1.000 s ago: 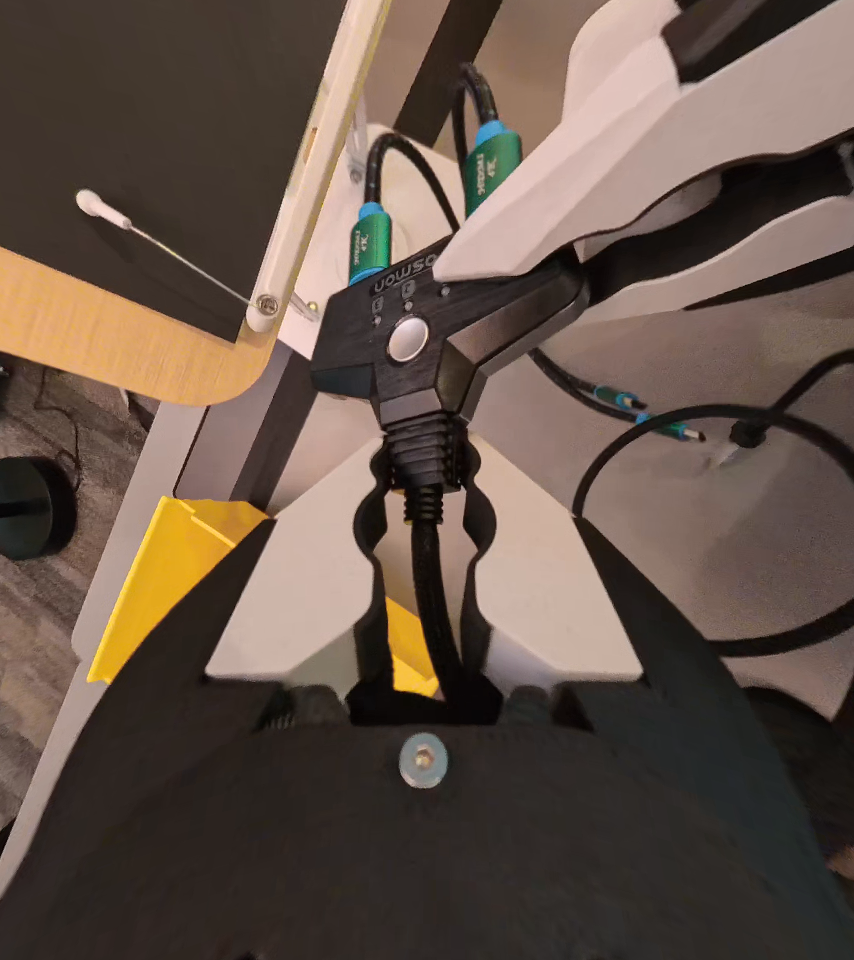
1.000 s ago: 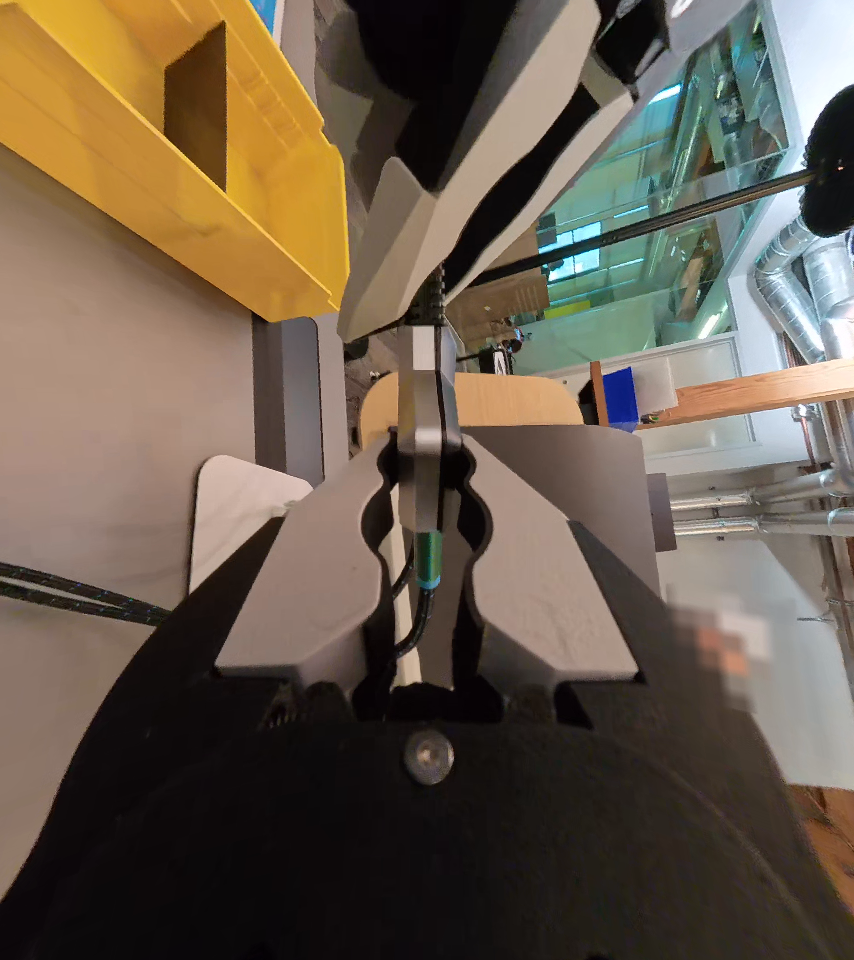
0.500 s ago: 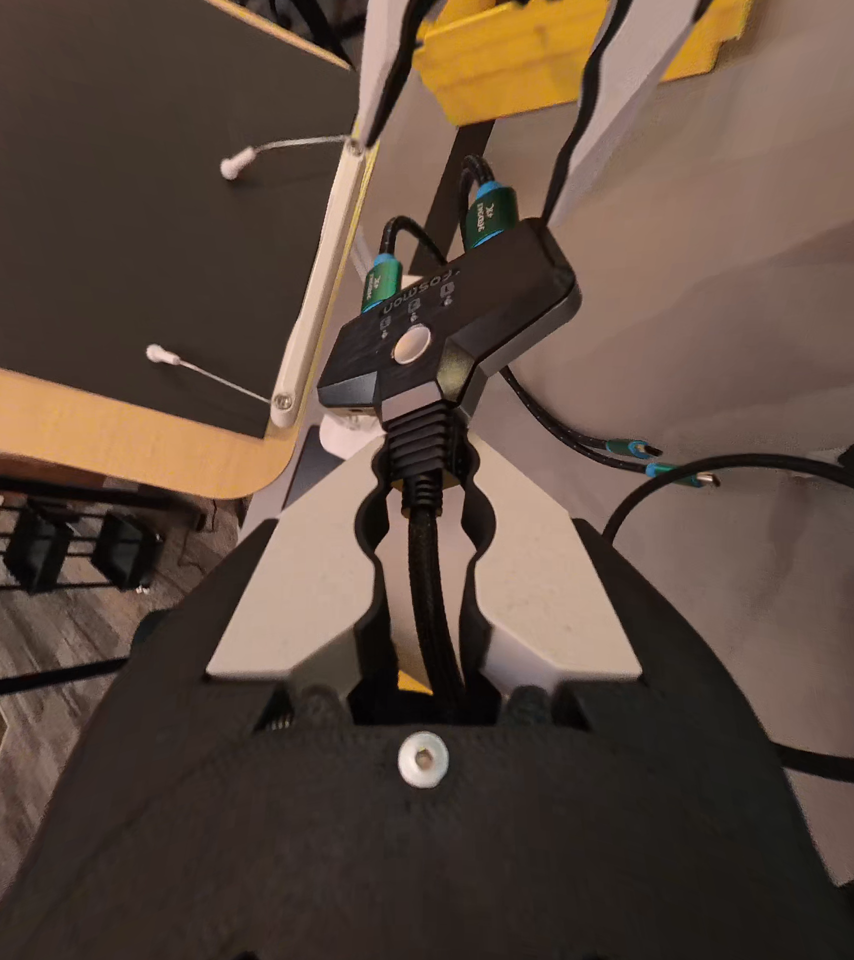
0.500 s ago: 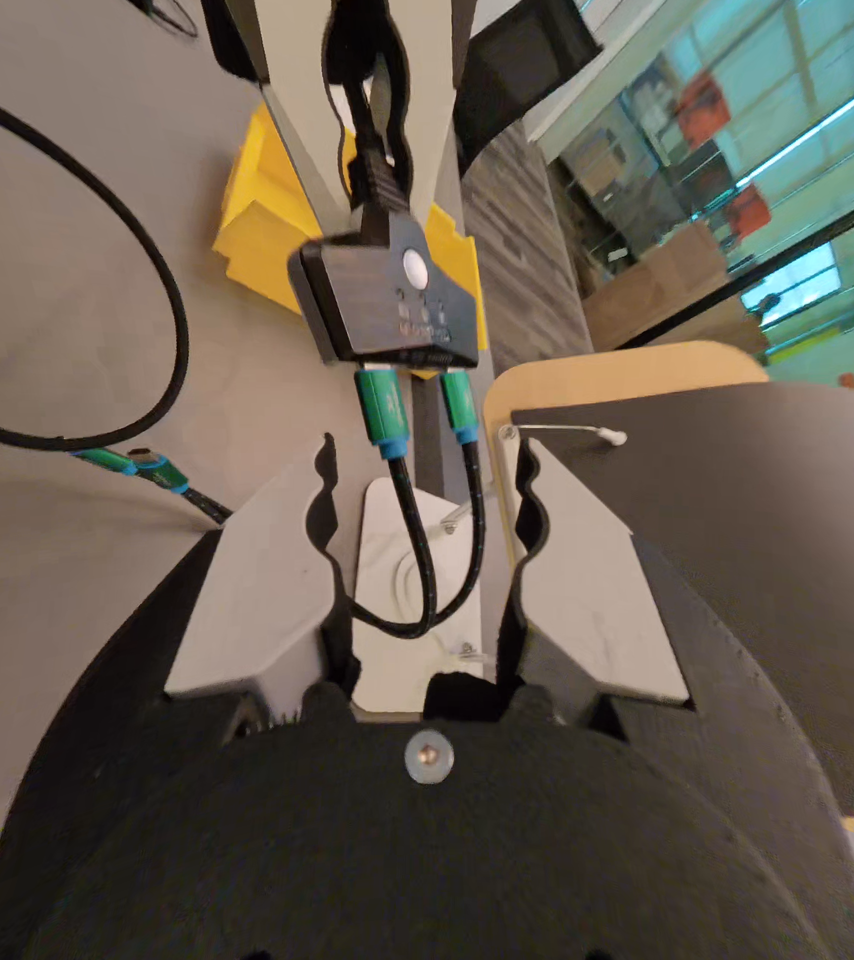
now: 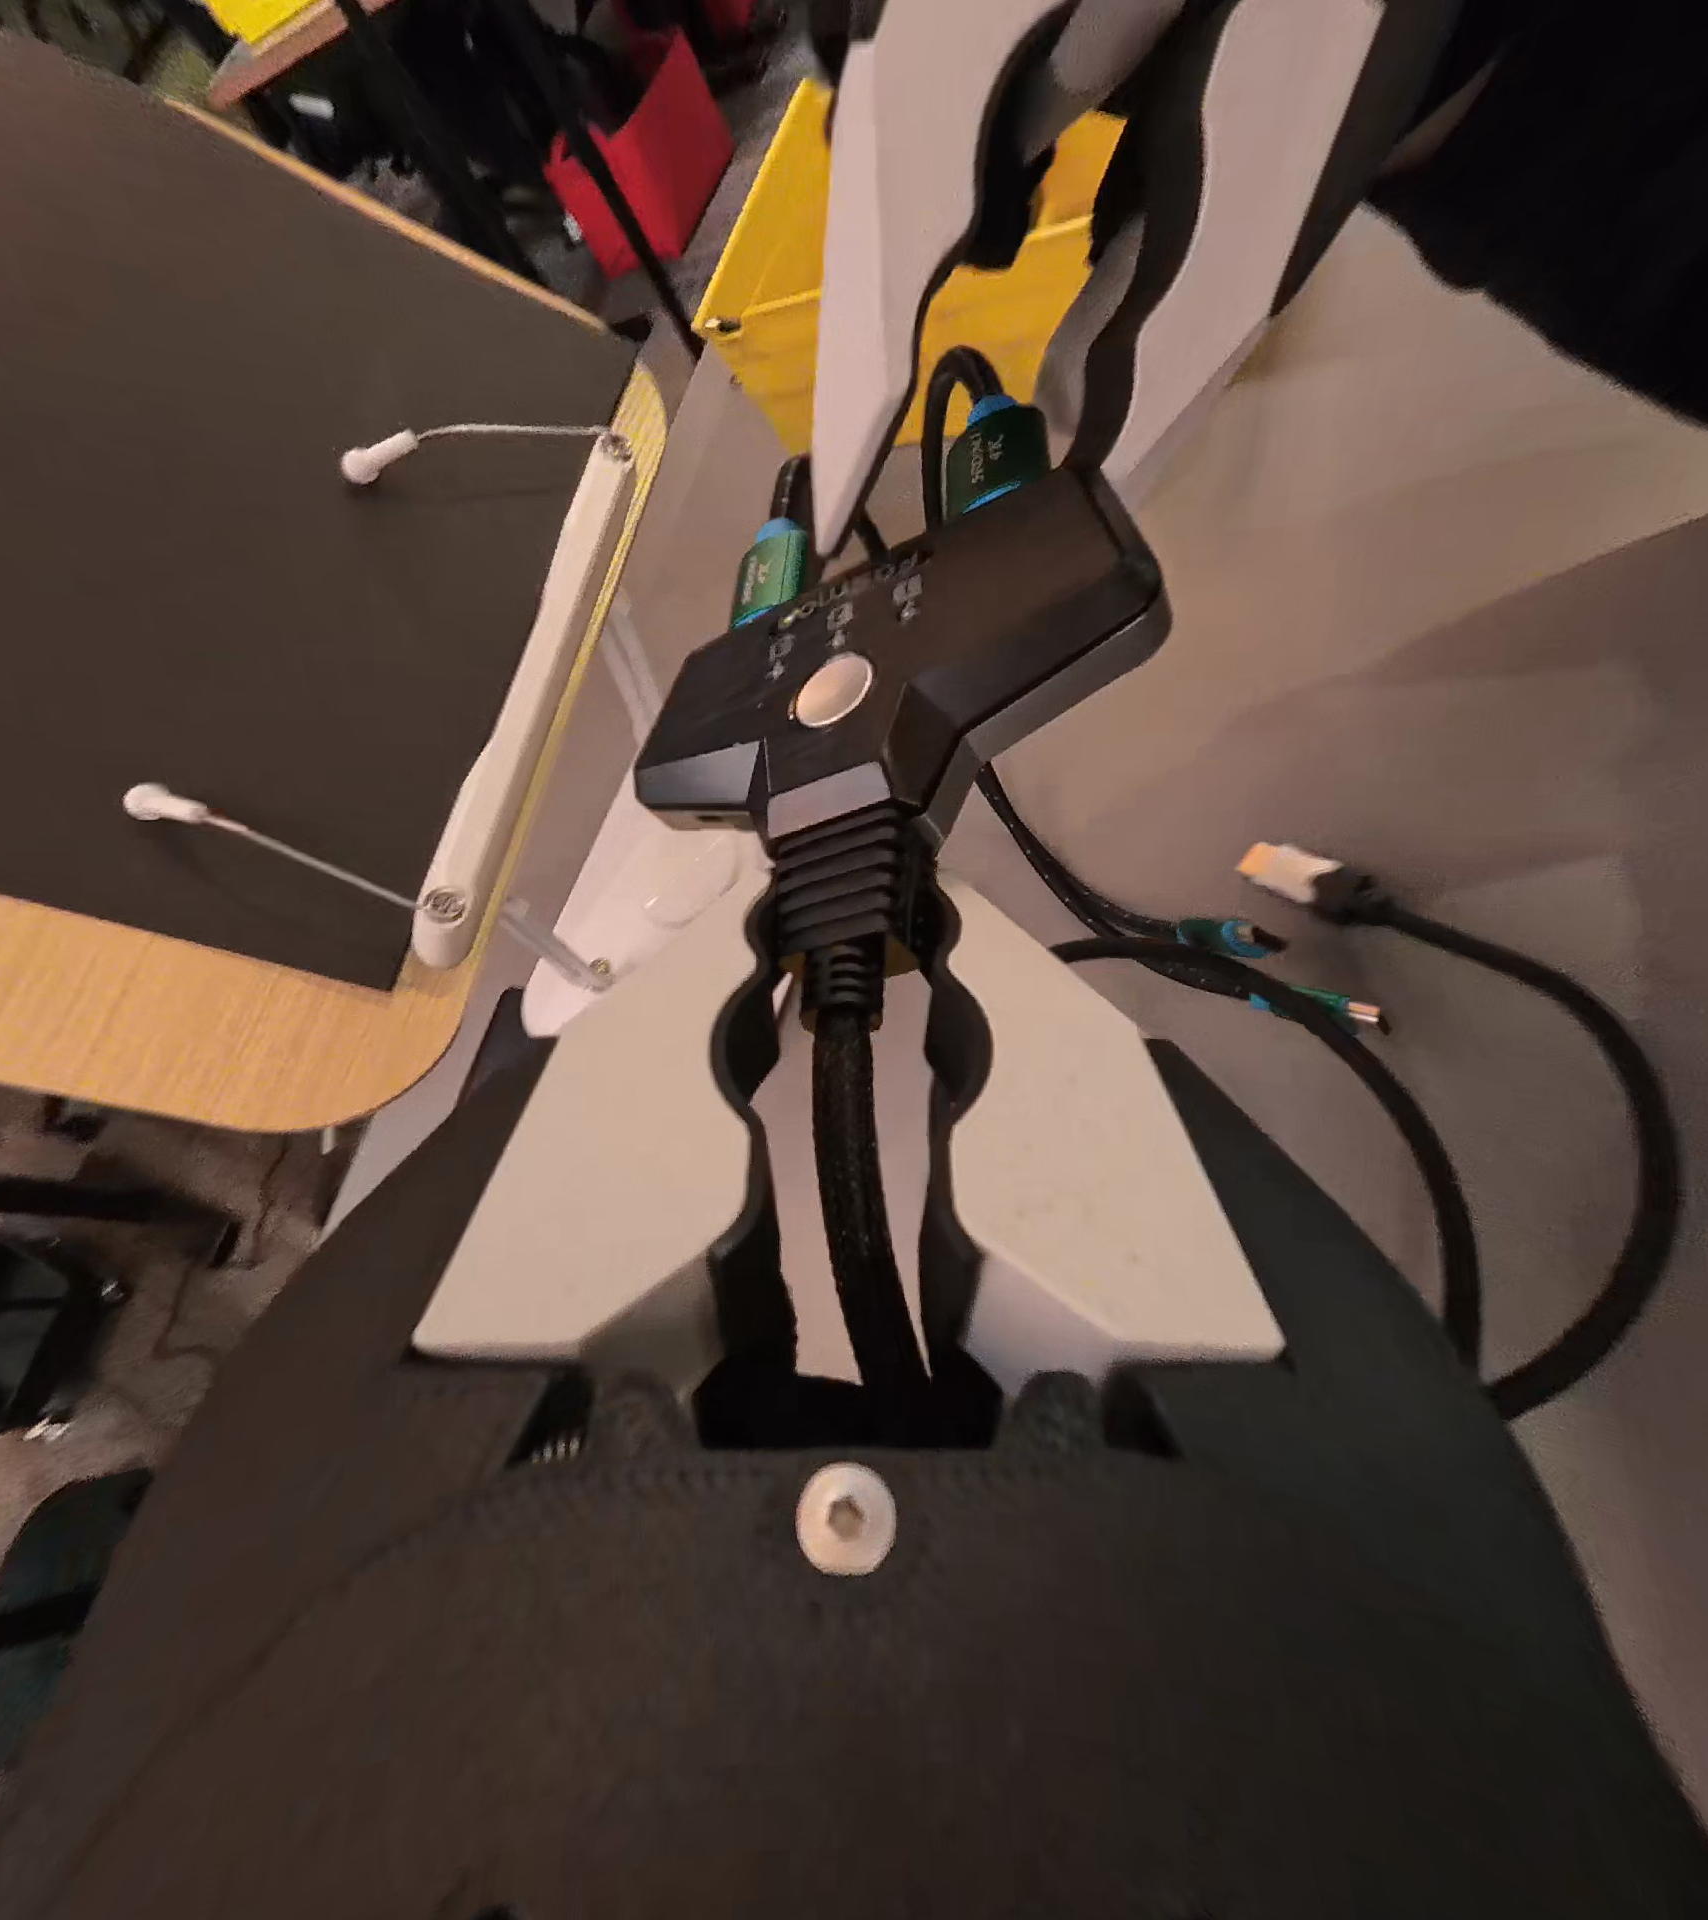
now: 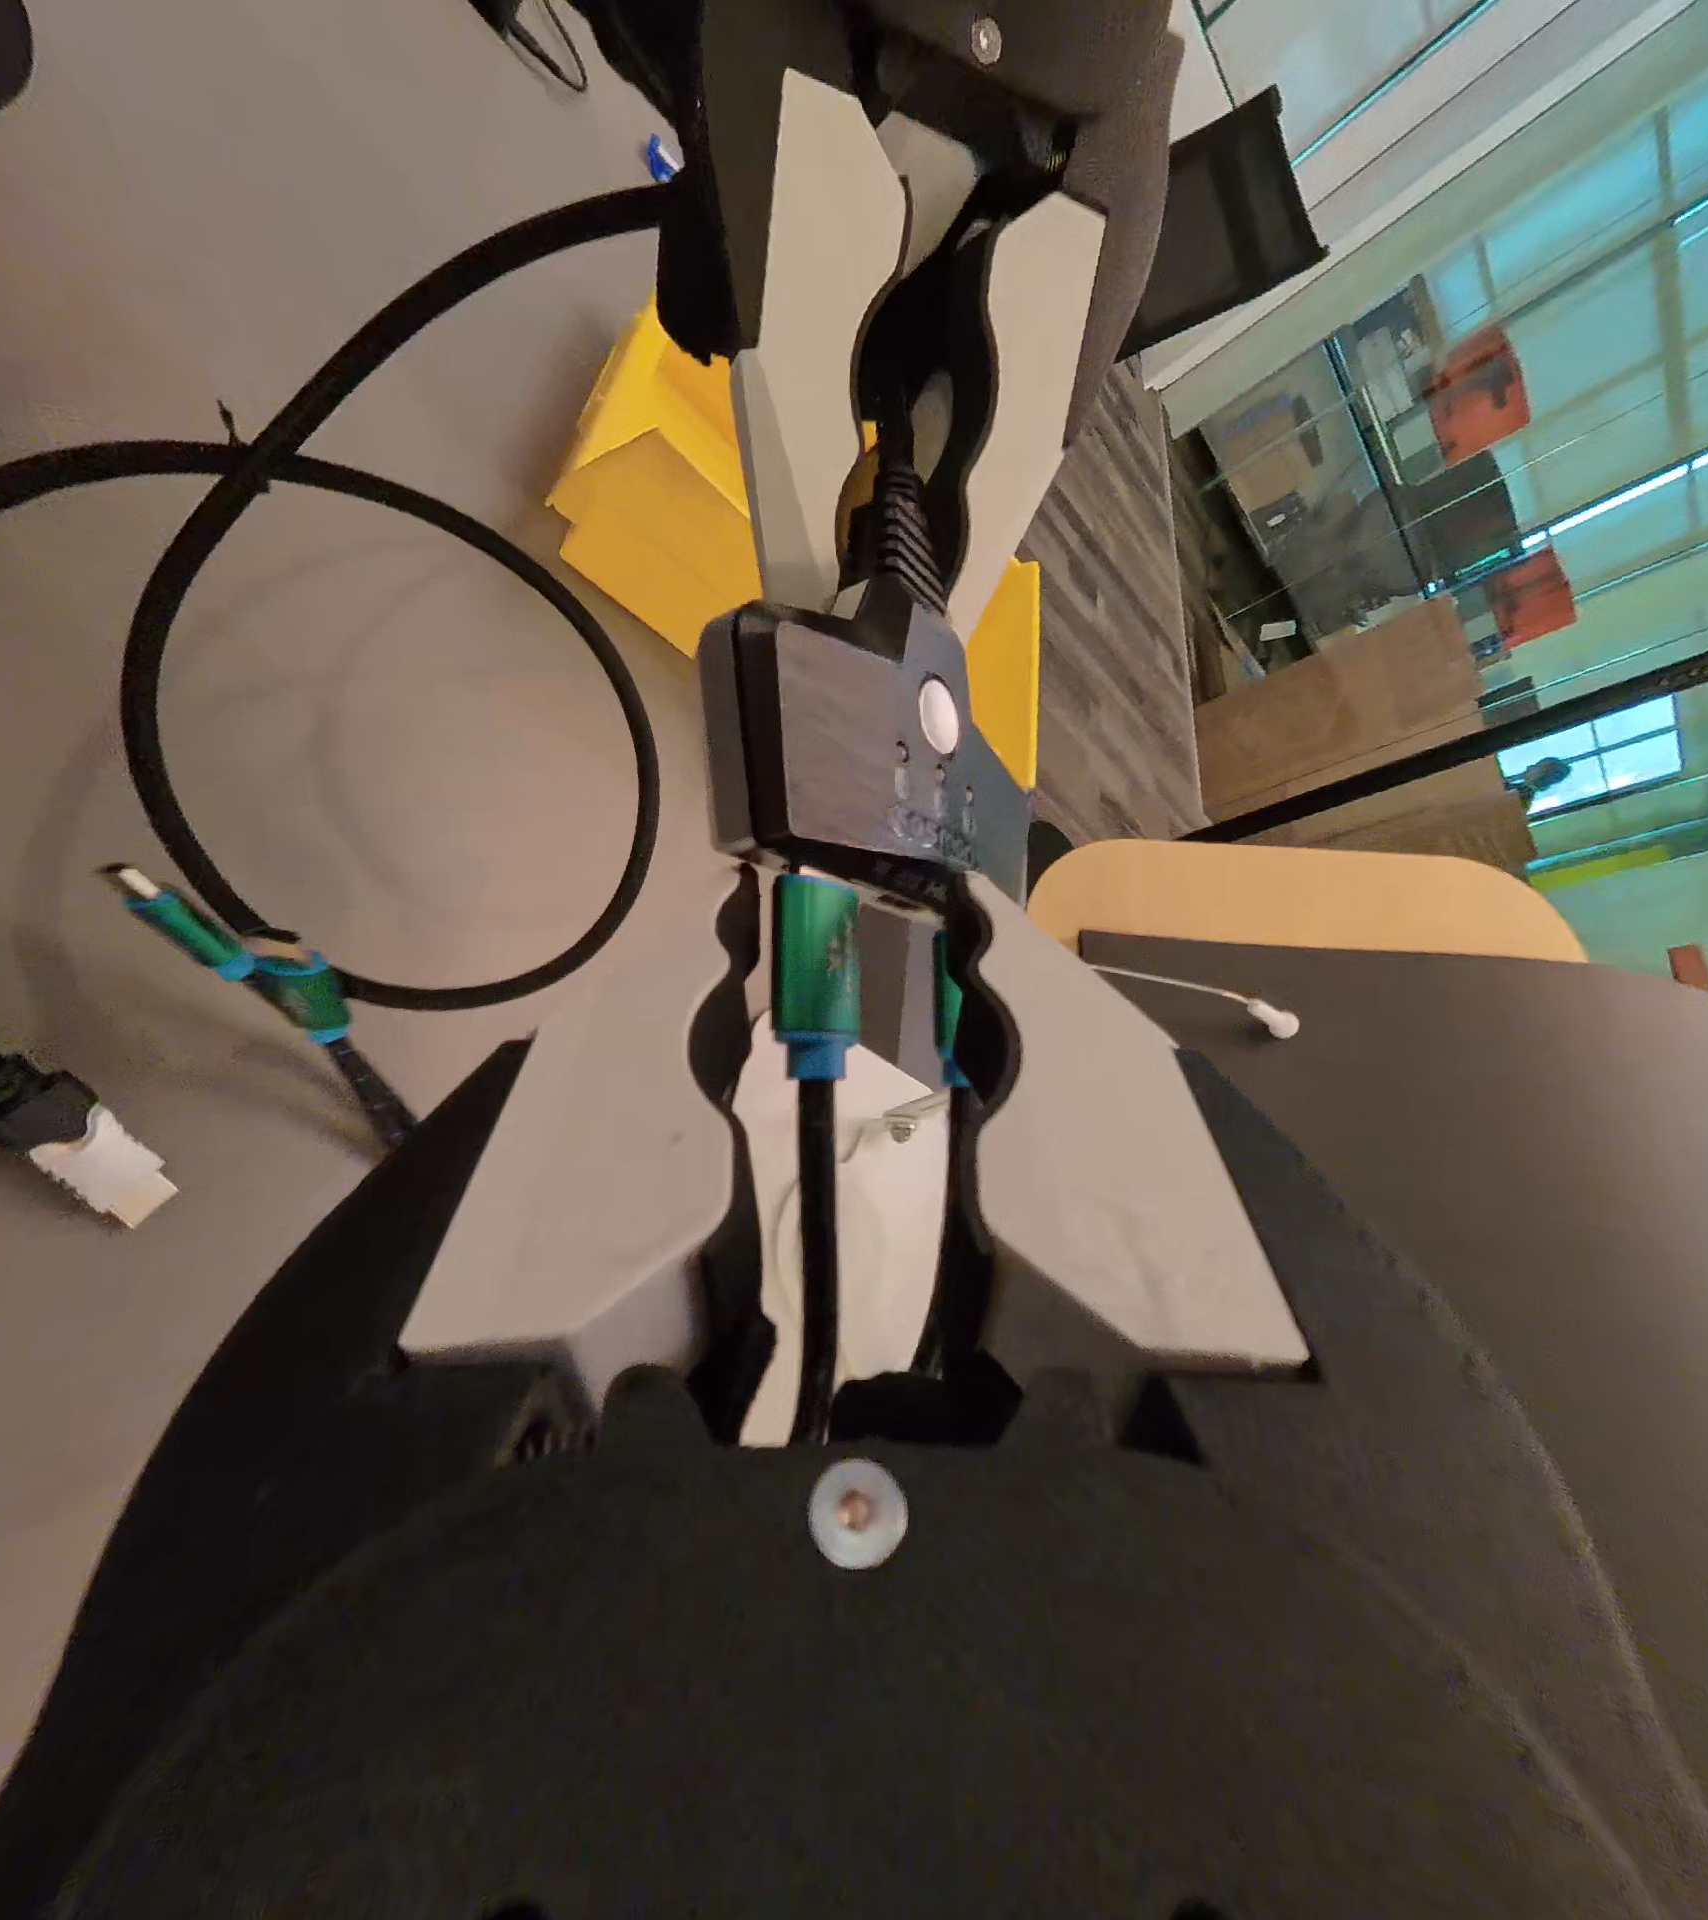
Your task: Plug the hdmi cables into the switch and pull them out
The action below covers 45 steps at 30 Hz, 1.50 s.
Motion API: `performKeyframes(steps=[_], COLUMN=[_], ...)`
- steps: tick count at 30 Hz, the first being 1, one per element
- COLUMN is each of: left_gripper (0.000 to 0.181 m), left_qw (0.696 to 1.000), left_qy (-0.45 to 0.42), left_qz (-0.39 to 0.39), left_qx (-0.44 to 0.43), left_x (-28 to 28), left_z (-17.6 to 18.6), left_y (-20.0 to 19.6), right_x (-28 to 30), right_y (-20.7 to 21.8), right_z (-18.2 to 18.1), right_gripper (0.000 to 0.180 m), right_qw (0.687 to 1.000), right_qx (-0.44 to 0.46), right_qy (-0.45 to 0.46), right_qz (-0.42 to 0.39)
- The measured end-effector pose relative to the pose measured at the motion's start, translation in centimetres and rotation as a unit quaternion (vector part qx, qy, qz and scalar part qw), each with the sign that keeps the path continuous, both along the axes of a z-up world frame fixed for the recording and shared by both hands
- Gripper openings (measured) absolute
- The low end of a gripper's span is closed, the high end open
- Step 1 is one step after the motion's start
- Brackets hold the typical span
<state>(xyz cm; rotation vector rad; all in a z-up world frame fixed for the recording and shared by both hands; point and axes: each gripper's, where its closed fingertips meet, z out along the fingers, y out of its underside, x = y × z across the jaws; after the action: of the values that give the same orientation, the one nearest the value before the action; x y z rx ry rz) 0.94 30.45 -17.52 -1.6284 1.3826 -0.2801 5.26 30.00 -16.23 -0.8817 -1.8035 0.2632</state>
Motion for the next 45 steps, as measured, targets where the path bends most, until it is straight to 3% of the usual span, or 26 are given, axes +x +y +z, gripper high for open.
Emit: performKeyframes(steps=[7,15,16,21,25,28,31,34,39,42,45], left_gripper=[0.021,0.023,0.026,0.078,0.093,0.093,0.088,0.087,0.11,0.118,0.106], left_qw=[0.995,0.986,0.987,0.996,0.996,0.988,0.981,0.975,0.948,0.939,0.931], left_qy=[-0.071,-0.099,-0.091,-0.039,0.072,0.146,0.189,0.195,0.197,0.184,0.168], left_qz=[-0.044,-0.061,-0.054,0.006,0.044,0.042,0.037,0.014,0.001,0.008,0.02], left_qx=[-0.058,-0.116,-0.119,-0.075,0.022,0.034,-0.003,-0.106,-0.251,-0.29,-0.323], left_x=[0.3,0.5,0.3,-1.1,-1.9,-1.3,-1.0,-0.4,-0.7,-0.7,-0.6], left_z=[-0.2,-1.3,-1.5,-1.0,-0.5,-1.3,-2.6,-3.7,-4.8,-4.8,-4.9], left_y=[-0.7,-0.7,-0.5,1.1,1.7,1.1,0.9,-0.1,-1.5,-1.7,-1.9], right_x=[-1.4,-2.2,-2.3,-2.9,-3.2,-3.5,-3.8,-4.4,-5.0,-5.1,-5.0], right_y=[-0.6,-0.2,-0.2,0.0,0.3,0.3,0.1,-0.5,-0.7,-0.6,0.0], right_z=[-0.4,-0.6,-0.8,-1.4,-1.7,-1.6,-1.5,-1.4,-1.4,-1.2,-1.2], right_gripper=[0.041,0.023,0.023,0.022,0.023,0.022,0.023,0.022,0.021,0.021,0.021], right_qw=[0.999,0.996,0.996,0.994,0.992,0.991,0.987,0.984,0.981,0.98,0.977], right_qx=[0.037,0.079,0.084,0.092,0.101,0.114,0.138,0.155,0.172,0.178,0.186], right_qy=[-0.018,-0.033,-0.037,-0.049,-0.058,-0.06,-0.068,-0.073,-0.077,-0.075,-0.08], right_qz=[0.0,-0.02,-0.022,-0.029,-0.038,-0.042,-0.047,-0.045,-0.047,-0.053,-0.068])
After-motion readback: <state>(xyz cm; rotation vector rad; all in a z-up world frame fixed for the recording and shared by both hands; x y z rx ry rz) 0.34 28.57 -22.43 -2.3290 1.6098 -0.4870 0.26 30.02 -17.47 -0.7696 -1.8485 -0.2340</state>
